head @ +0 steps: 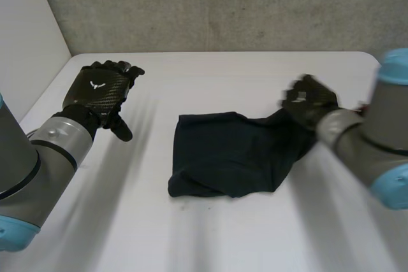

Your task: Fold the shorts.

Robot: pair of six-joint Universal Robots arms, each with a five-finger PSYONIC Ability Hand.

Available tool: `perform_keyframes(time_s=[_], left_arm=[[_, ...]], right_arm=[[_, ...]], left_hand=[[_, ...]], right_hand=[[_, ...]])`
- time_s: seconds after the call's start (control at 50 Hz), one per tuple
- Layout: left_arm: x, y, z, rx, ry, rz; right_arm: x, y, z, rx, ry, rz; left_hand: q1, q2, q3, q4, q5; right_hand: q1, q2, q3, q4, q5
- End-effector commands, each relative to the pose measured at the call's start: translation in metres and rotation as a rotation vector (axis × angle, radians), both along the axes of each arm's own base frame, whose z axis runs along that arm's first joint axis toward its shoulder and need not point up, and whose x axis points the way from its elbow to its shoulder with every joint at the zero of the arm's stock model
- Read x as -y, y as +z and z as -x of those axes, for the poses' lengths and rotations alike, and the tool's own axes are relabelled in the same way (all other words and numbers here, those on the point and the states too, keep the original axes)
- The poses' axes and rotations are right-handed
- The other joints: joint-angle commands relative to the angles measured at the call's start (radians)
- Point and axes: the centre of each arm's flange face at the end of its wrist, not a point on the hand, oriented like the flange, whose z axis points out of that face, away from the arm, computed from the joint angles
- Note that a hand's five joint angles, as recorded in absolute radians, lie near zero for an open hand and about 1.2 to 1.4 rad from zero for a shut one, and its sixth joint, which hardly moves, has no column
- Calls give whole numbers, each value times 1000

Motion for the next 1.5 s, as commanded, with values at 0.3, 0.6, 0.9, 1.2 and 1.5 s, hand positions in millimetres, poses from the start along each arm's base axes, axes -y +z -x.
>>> perform_keyframes(time_s=[0.3,0.6,0.9,1.2,1.5], left_arm=[[14,25,3,-77,22,65],[7,28,45,-210,-90,11],[10,-95,92,-11,-43,-263],[3,-77,81,102,-39,-330],[-14,135,6,-194,79,115]], right_arm=[[-119,-14,-131,293,599,-267],[-30,46,-51,831,20,-466],[-1,-53,-57,704,-143,-644],[-2,-42,-57,596,-108,-522],[-6,153,25,950,-313,-16]], left_hand=[[7,-4,-14,-6,-22],[19,8,-2,6,-10],[28,17,7,15,-1],[49,38,27,36,20],[22,11,1,9,-7]], right_hand=[[-800,-1007,-1008,-1015,-945],[-800,-1007,-1008,-1015,-945],[-800,-1007,-1008,-1015,-945],[-800,-1007,-1008,-1015,-945],[-800,-1007,-1008,-1015,-945]])
